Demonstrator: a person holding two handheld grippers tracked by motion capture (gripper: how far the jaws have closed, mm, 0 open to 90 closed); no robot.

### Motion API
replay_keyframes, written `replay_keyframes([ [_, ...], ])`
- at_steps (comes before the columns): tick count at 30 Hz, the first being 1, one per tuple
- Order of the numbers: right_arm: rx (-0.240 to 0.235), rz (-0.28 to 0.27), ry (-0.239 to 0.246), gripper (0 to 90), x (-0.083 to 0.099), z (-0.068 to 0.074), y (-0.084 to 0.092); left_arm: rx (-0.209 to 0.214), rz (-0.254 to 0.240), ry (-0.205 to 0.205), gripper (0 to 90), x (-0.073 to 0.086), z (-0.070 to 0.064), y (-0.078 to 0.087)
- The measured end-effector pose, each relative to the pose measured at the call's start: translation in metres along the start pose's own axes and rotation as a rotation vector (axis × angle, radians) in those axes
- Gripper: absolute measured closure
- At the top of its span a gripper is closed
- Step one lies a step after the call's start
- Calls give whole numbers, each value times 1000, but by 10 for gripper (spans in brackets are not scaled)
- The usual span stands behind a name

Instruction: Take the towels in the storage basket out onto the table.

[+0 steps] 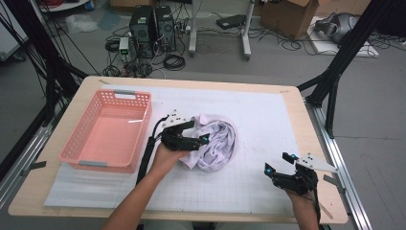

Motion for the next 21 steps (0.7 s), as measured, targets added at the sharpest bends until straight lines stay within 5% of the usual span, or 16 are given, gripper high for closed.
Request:
replay_keyframes([
  [14,-7,-11,-5,144,-4,1,-2,18,-76,-4,197,15,-1,43],
  [21,-20,-12,4,144,-5,2,-3,14,-82,-40,201,23,-3,57],
])
Point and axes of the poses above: each handheld gripper's, and its own axes: y roughly backward along the jaws, x roughly out of its underside, z roughly to its left, the point moved 5 cm from there along -y, roughly forward along the jaws, and after that the axes turned 3 degrees about y, right-handed, at the moved point
